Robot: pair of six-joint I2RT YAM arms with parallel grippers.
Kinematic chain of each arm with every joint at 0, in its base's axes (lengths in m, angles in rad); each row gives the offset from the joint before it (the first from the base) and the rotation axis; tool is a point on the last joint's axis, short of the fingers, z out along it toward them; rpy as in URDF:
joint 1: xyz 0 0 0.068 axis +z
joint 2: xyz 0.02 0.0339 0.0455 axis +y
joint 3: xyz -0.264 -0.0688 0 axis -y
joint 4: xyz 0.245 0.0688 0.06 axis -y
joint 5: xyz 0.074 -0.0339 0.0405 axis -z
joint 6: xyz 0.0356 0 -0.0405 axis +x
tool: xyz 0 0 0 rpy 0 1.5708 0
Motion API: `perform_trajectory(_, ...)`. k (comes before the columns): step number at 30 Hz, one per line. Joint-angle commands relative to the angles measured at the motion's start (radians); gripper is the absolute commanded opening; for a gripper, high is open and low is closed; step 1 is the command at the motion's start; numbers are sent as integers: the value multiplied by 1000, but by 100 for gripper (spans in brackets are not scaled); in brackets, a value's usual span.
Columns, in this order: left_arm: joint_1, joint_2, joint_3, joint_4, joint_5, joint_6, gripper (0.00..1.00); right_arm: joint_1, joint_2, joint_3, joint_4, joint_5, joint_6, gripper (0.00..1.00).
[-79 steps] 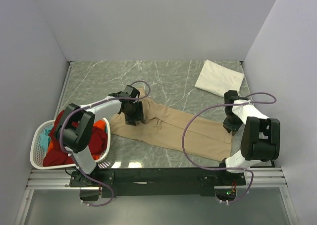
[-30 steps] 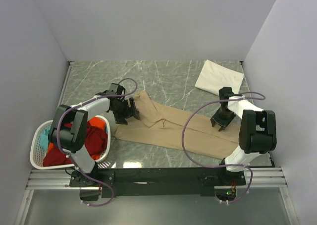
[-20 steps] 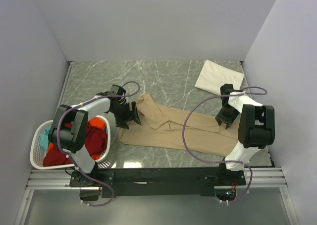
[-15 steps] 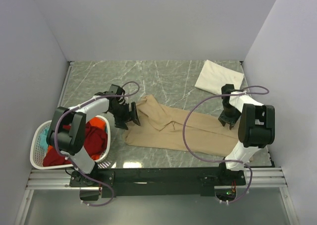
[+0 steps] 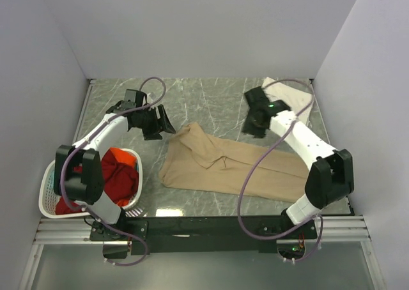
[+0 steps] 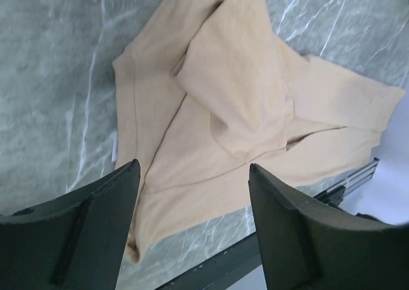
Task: Fold and stack the t-shirts
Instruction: Fold the tshirt
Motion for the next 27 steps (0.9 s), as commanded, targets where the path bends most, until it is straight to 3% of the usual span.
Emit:
perform_trajectory(1, 7, 41, 41, 63, 52, -26, 74, 166, 54, 41, 52, -199, 101, 45)
perform_trajectory(2, 12, 46, 41, 71, 55, -29, 75, 237, 78, 61, 63, -216, 115, 45)
perform_trajectory(9, 27, 64, 27, 100, 86, -29, 75, 426, 287, 148, 101, -316, 116, 42)
perform_trajectory(27, 35, 61, -28, 126, 90, -40, 77, 452, 405, 127, 98, -324, 136, 41)
